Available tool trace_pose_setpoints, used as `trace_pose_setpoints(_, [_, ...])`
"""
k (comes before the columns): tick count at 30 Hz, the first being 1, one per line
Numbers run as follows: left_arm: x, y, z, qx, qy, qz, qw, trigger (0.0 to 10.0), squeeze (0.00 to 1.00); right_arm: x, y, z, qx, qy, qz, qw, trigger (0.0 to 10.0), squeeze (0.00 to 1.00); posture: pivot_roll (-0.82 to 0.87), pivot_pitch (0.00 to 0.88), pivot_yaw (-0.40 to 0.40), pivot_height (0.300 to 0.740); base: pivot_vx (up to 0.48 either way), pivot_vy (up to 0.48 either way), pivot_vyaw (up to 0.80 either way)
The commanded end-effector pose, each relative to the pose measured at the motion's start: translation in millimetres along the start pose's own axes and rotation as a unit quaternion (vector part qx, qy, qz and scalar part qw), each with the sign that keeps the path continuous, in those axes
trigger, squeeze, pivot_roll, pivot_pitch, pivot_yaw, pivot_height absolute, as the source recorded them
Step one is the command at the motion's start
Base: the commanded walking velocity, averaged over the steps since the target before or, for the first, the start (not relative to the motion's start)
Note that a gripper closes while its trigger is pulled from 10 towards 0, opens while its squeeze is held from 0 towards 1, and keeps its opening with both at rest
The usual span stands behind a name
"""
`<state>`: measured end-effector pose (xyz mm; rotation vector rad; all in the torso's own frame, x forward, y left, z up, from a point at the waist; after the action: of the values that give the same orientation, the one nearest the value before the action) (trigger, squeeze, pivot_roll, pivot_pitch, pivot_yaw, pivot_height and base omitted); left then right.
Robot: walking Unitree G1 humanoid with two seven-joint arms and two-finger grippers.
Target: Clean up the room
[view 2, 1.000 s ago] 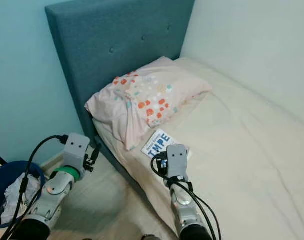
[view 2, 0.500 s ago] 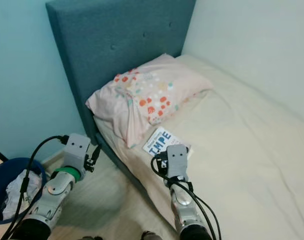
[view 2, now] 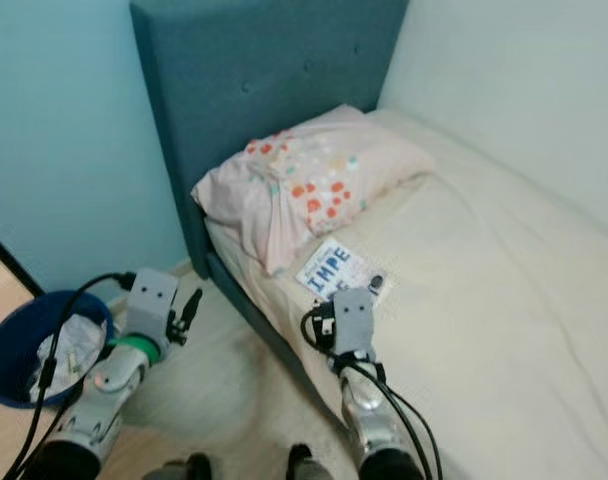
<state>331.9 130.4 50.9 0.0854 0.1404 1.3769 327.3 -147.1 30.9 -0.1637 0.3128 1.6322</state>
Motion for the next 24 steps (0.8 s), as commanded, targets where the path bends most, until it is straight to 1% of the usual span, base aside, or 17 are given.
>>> trace_pose_setpoints(1, [-1.8, 0.9, -4.1, 0.007, -0.001, -0.002, 1.000, 10.0, 0.00, 0.7, 4.9, -9.9, 0.018, -0.003, -0.001, 1.000, 10.0, 0.00, 0.02, 0.045, 0.015, 0.740, -0.356, 0.000, 0.00])
trace_pose_setpoints(19, [-2.1, 1.3, -4.4, 0.008, -0.002, -0.003, 1.000, 10.0, 0.00, 2.3, 5.7, -11.0, 0.020, -0.004, 0.000, 1.000, 10.0, 0.00, 0.02, 0.050, 0.017, 0.740, -0.343, 0.000, 0.00])
trace_pose_setpoints(21, [-1.9, 1.4, -4.4, 0.008, -0.002, -0.003, 1.000, 10.0, 0.00, 3.0, 5.7, -10.9, 0.020, -0.004, 0.001, 1.000, 10.0, 0.00, 0.03, 0.049, 0.018, 0.740, -0.281, 0.000, 0.00])
trace_pose_setpoints(24, [-1.7, 1.2, -4.4, 0.009, 0.001, -0.002, 1.000, 10.0, 0.00, 3.9, 5.3, -11.1, 0.022, -0.007, 0.002, 1.000, 10.0, 0.00, 0.03, 0.047, 0.018, 0.740, 0.000, 0.000, 0.00])
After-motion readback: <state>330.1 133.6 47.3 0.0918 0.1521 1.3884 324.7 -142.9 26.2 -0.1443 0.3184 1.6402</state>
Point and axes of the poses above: a point about 5 cm out from each wrist's last joint towards the gripper, its own y axis pointing back from the gripper into the wrist, its own z axis along the axis of the wrist's last joint, x = y × z, the point moved 3 cm from there along -y, pointing out of the wrist towards the gripper, and after that the axes turned 13 degrees about y, right-handed, at the moved point
